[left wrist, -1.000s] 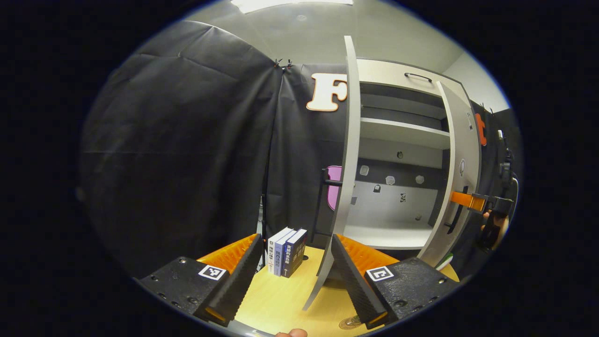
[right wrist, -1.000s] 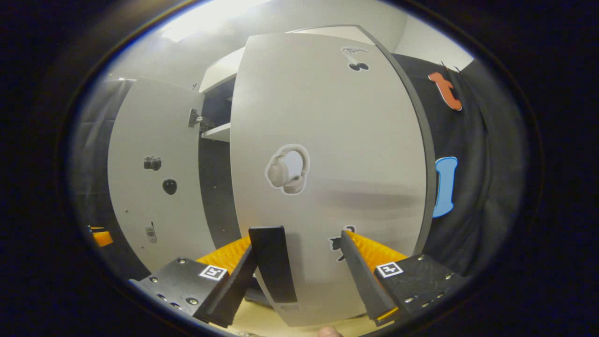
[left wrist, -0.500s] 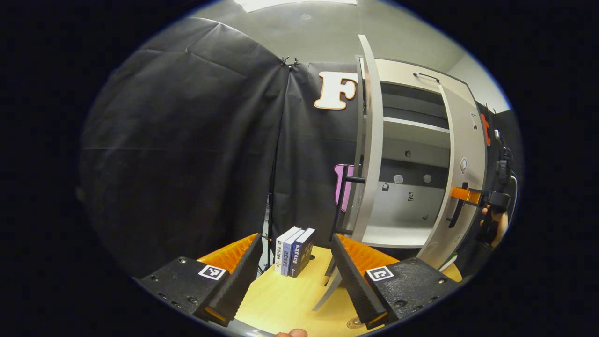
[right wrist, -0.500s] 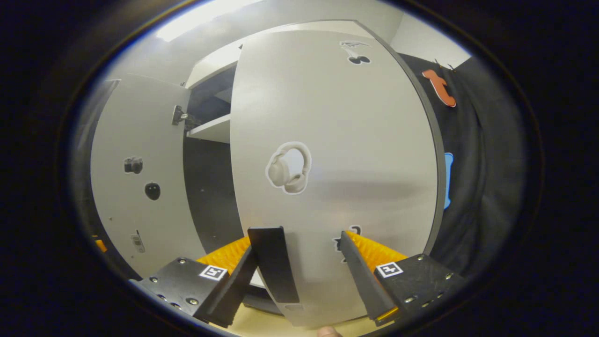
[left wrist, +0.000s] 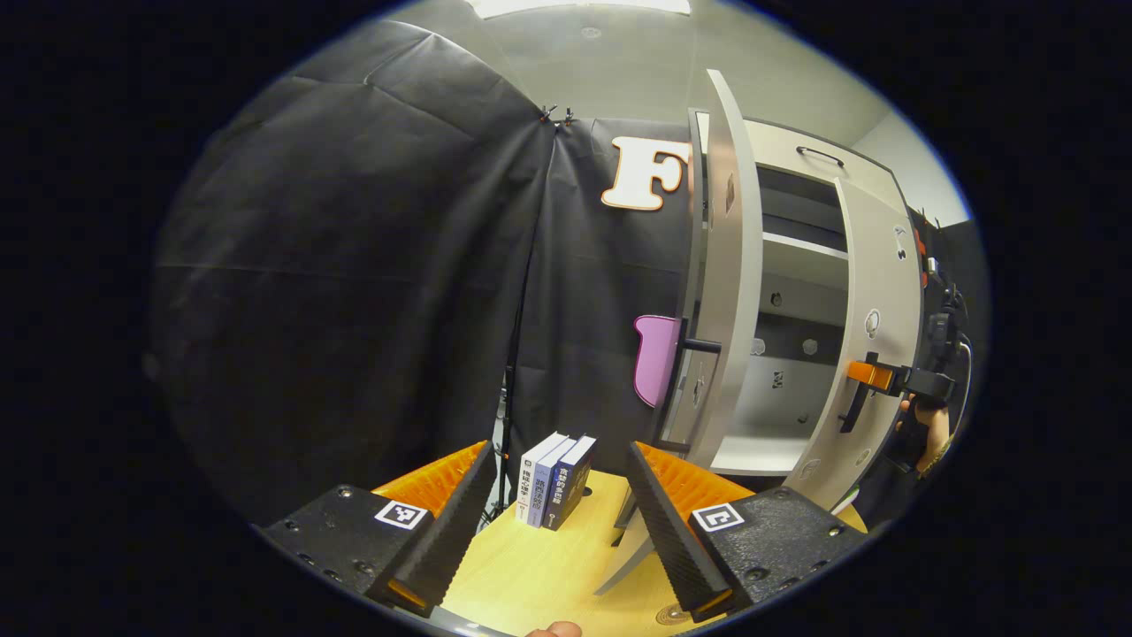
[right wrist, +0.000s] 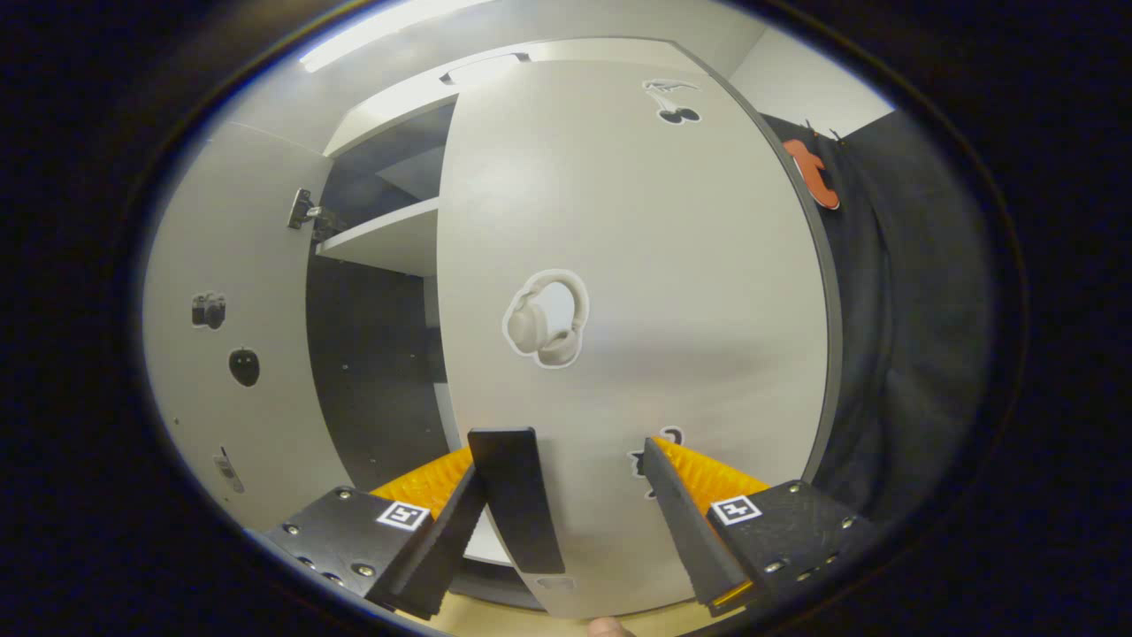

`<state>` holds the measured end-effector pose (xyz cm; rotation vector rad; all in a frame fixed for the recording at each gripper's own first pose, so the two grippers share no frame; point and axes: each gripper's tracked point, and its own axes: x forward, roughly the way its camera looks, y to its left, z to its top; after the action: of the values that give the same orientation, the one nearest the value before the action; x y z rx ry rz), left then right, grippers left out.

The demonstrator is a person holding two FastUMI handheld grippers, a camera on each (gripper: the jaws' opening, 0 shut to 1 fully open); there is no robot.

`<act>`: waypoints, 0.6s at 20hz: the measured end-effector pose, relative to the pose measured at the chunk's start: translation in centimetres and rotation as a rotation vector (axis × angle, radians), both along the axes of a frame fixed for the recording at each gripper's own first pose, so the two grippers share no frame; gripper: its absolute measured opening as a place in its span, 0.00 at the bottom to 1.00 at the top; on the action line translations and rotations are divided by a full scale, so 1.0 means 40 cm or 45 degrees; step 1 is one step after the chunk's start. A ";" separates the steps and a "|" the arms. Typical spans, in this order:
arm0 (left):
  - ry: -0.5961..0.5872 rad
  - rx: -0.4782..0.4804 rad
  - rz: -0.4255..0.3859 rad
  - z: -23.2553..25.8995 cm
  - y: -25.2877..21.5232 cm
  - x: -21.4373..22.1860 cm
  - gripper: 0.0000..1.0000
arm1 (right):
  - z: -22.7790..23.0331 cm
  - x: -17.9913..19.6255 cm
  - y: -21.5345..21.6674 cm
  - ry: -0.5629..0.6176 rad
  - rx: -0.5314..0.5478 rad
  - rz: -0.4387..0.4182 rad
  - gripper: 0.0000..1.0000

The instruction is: Grasp the bottle in the cabinet with the left hand and place it on the coaster, then close the right door with the right hand and the left door with the left hand.

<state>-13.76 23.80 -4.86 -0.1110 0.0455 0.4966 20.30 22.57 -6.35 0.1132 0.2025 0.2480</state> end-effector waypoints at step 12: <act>-0.035 -0.010 -0.123 0.006 0.002 0.057 0.93 | -0.015 0.006 0.007 -0.027 -0.025 -0.088 0.97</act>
<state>-11.49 23.89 -4.62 -0.1229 0.0261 0.3984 20.55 22.84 -6.95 0.0978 0.1797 0.1782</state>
